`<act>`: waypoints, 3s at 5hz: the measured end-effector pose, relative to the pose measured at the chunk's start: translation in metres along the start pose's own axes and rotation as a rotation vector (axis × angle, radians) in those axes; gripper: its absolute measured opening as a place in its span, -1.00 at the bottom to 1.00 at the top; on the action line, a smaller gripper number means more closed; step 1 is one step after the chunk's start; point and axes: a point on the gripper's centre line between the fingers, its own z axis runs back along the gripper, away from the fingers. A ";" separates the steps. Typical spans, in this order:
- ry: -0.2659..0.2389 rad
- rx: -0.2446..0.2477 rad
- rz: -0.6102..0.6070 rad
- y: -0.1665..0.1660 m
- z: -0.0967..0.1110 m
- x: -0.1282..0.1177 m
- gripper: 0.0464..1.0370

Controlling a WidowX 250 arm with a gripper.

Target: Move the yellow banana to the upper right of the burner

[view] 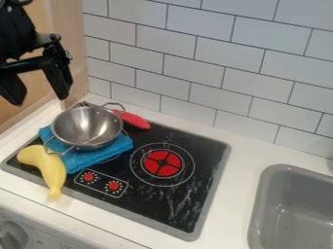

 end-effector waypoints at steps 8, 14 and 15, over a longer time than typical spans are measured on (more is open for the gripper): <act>-0.275 0.285 0.151 0.015 -0.088 -0.059 0.92; -0.241 0.246 0.149 0.030 -0.100 -0.056 -0.34; -0.230 0.248 0.162 0.030 -0.100 -0.058 -0.60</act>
